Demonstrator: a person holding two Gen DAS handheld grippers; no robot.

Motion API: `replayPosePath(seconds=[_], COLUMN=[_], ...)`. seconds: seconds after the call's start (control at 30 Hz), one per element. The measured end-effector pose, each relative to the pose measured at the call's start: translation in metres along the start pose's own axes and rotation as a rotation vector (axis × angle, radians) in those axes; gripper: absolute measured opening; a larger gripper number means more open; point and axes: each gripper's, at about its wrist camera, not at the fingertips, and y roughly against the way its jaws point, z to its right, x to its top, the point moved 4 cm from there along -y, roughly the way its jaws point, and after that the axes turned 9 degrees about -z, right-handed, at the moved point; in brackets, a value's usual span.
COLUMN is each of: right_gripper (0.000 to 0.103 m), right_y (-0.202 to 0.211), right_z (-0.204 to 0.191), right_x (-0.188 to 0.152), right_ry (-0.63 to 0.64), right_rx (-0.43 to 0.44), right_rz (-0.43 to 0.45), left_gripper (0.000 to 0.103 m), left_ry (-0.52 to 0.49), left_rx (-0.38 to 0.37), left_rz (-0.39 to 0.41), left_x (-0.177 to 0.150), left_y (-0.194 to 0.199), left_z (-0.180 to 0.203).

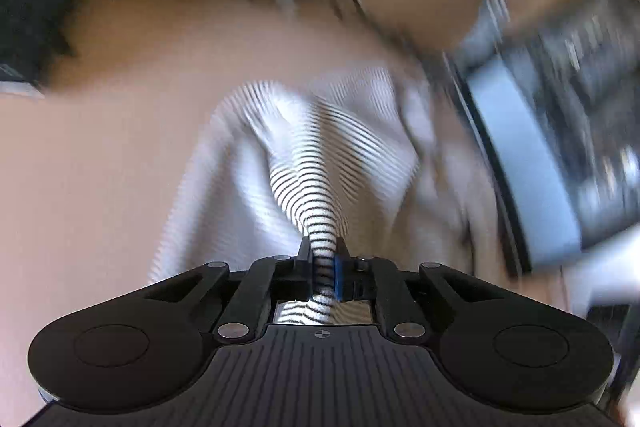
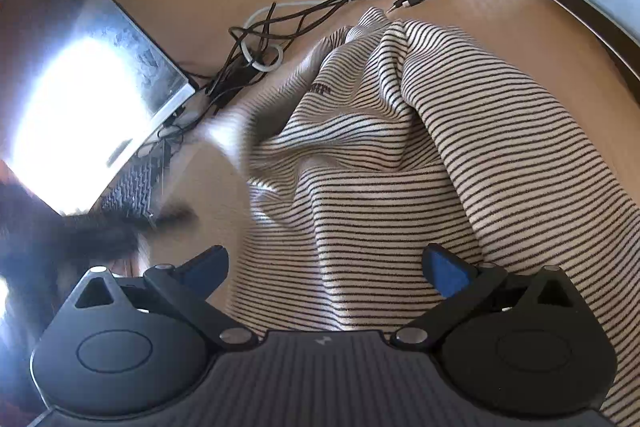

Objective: Fold clothes

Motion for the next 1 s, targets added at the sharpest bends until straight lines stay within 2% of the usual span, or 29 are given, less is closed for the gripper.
replayPosePath(seconds=[0.1,0.17,0.33,0.4,0.43,0.47,0.5,0.53,0.57,0.67,0.73,0.8,0.9,0.93,0.97,1.0], right_gripper=[0.103,0.103,0.103,0.103,0.103,0.103,0.103,0.103,0.103,0.103,0.103,0.102,0.086,0.076,0.062,0.055], right_y=[-0.002,-0.004,-0.015,-0.018,-0.017,-0.016,-0.013,-0.008,-0.004,0.004,0.003,-0.002,-0.016,-0.021,-0.025,-0.028], right_z=[-0.006,-0.01,-0.023,-0.028,-0.031,-0.034,-0.037,-0.04,-0.044,-0.055,-0.056,-0.052,-0.038,-0.033,-0.029,-0.026], right_x=[0.001,0.003,0.006,0.012,0.016,0.02,0.025,0.031,0.038,0.055,0.067,0.073,0.078,0.079,0.08,0.081], right_ry=[0.067,0.116,0.214,0.224,0.227,0.234,0.248,0.263,0.28,0.348,0.402,0.454,0.523,0.539,0.551,0.561], right_rx=[-0.03,-0.05,-0.129,-0.173,-0.186,-0.195,-0.198,-0.202,-0.208,-0.251,-0.318,-0.41,-0.56,-0.595,-0.606,-0.608], right_rz=[-0.039,-0.065,-0.084,-0.077,-0.065,-0.051,-0.03,-0.008,0.013,0.069,0.085,0.088,0.062,0.046,0.027,0.012], left_gripper=[0.01,0.011,0.015,0.037,0.051,0.057,0.059,0.066,0.078,0.09,0.095,0.095,0.095,0.096,0.096,0.096], left_ry=[0.154,0.228,0.299,0.309,0.295,0.28,0.265,0.235,0.185,0.035,-0.057,-0.123,-0.16,-0.166,-0.171,-0.176], left_rx=[0.021,0.039,0.115,0.134,0.137,0.139,0.142,0.151,0.168,0.193,0.198,0.198,0.182,0.172,0.165,0.161], left_rz=[0.186,0.261,0.294,0.283,0.275,0.267,0.26,0.252,0.244,0.217,0.191,0.16,0.112,0.1,0.092,0.087], left_x=[0.041,0.059,0.071,0.07,0.068,0.066,0.063,0.061,0.057,0.045,0.036,0.025,0.012,0.01,0.008,0.007], left_y=[0.043,0.068,0.095,0.096,0.094,0.093,0.091,0.088,0.084,0.065,0.049,0.035,0.017,0.013,0.009,0.005], left_z=[-0.035,-0.062,-0.112,-0.119,-0.117,-0.115,-0.112,-0.107,-0.096,-0.066,-0.044,-0.026,-0.007,-0.002,0.001,0.004])
